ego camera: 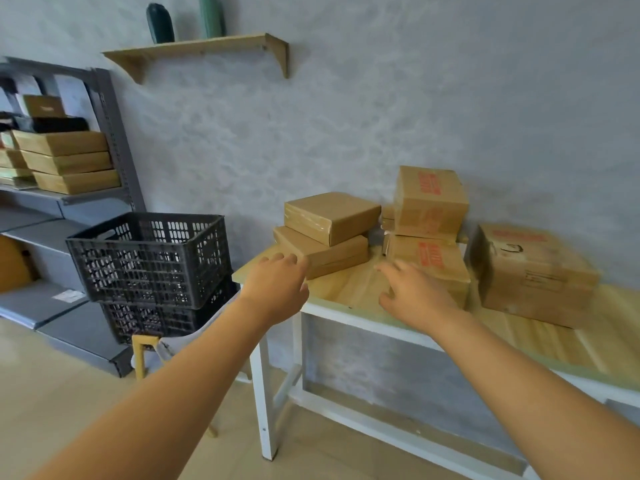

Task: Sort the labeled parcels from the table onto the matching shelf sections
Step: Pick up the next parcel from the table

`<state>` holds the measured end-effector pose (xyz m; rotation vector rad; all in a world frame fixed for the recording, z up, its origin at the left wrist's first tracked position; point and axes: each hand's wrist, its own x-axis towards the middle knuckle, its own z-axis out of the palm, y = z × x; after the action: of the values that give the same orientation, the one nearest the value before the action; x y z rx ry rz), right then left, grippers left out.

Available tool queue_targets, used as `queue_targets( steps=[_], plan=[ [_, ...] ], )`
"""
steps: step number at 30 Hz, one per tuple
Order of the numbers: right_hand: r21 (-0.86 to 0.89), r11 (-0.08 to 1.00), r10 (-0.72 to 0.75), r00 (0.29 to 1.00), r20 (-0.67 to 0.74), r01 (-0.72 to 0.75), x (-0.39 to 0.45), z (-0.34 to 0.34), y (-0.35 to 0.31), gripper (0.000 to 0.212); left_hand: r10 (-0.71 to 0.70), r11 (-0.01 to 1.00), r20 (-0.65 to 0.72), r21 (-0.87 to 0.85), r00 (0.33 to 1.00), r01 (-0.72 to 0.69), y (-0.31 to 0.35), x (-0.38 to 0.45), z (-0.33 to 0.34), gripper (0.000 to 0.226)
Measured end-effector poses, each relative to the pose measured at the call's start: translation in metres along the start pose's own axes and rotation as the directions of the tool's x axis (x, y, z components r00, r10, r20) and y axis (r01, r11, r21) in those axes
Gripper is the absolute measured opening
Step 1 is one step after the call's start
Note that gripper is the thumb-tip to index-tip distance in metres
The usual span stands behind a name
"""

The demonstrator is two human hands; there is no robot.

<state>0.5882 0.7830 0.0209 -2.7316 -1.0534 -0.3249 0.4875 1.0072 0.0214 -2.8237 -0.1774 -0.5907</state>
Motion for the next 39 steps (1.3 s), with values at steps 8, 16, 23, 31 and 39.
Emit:
queue_targets(
  steps=[8,16,23,31,39],
  plan=[
    [0.112,0.994,-0.008,0.999,-0.032,0.012,0.176,0.062,0.034,0.048,-0.067,0.996,-0.016,-0.066,0.998,0.066,-0.061,0.141,0.086,0.037],
    [0.391,0.869,0.276,0.953,0.126,-0.304,0.323,0.102,0.064,0.056,-0.126,0.985,0.037,-0.117,0.991,0.13,-0.122,0.249,0.157,0.041],
    [0.476,0.631,0.536,0.788,0.303,-0.612,0.395,0.14,0.078,0.087,-0.221,0.918,0.1,-0.314,0.97,0.241,-0.175,0.343,0.219,0.044],
    [0.65,0.244,0.653,0.617,0.439,-0.72,0.417,0.167,0.092,0.097,-0.178,0.686,0.427,-0.592,0.887,0.423,-0.216,0.442,0.292,0.039],
    [0.765,0.09,0.676,0.603,0.424,-0.638,0.415,0.173,0.083,0.068,0.046,0.361,0.59,-0.762,0.806,0.538,-0.228,0.462,0.309,0.044]
  ],
)
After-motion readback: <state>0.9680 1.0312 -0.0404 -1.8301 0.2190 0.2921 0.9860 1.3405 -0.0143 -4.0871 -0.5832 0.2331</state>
